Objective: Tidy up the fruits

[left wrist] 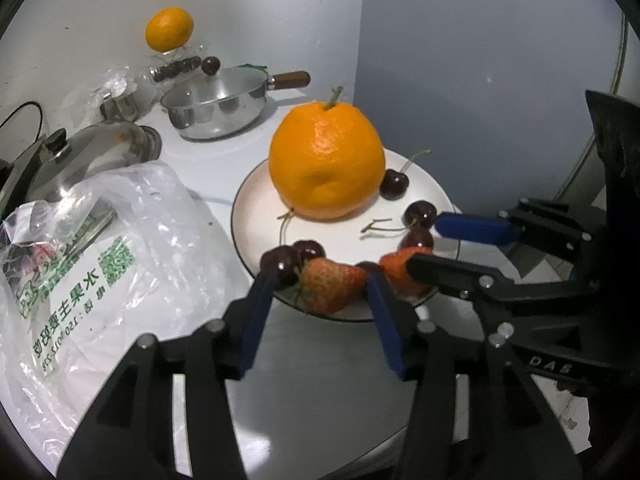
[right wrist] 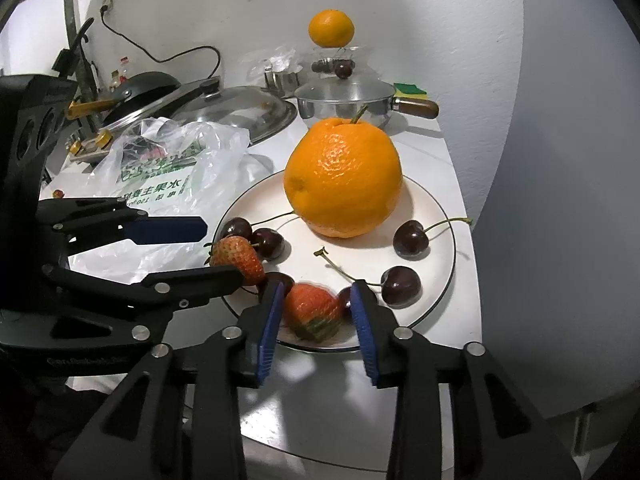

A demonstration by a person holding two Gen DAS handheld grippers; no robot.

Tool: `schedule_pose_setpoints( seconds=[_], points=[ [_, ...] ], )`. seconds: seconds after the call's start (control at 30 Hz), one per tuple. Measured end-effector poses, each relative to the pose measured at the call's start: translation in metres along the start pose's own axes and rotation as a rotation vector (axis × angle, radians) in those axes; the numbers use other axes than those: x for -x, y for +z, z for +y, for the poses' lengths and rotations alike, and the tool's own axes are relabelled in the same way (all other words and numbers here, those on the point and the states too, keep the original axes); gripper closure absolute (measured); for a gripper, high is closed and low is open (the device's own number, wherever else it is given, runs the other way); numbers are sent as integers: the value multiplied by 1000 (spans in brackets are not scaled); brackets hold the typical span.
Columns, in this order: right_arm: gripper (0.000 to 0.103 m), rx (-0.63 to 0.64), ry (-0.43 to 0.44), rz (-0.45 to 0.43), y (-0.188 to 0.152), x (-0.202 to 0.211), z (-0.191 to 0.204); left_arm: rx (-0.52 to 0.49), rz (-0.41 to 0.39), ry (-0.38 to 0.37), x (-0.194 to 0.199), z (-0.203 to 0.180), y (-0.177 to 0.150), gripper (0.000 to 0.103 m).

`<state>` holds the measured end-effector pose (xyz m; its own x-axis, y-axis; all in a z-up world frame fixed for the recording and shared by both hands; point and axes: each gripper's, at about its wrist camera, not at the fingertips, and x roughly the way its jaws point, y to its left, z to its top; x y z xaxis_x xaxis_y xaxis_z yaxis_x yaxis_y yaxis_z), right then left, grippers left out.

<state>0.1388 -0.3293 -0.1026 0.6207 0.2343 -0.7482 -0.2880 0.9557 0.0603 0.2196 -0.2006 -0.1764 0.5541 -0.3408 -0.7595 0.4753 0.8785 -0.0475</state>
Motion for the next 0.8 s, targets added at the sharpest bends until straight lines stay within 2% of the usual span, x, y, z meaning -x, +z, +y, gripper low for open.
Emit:
schedule_pose_setpoints(
  seconds=[0.23, 0.37, 0.5, 0.57, 0.63, 0.8],
  points=[
    [59, 6, -24, -15, 2, 7, 6, 6, -30, 7, 14, 4, -3, 51],
    [50, 2, -40, -34, 3, 12, 13, 15, -55, 19, 26, 11, -5, 51],
    [49, -2, -59, -51, 5, 18, 20, 30, -79, 36, 41, 20, -10, 51],
    [48, -3, -65, -59, 7, 20, 24, 39, -94, 43, 49, 26, -13, 47],
    [47, 0, -71, -71, 9, 24, 30, 51, -110, 46, 56, 30, -15, 27],
    [37, 0, -84, -96, 13, 31, 45, 78, -144, 62, 76, 44, -25, 25]
  ],
)
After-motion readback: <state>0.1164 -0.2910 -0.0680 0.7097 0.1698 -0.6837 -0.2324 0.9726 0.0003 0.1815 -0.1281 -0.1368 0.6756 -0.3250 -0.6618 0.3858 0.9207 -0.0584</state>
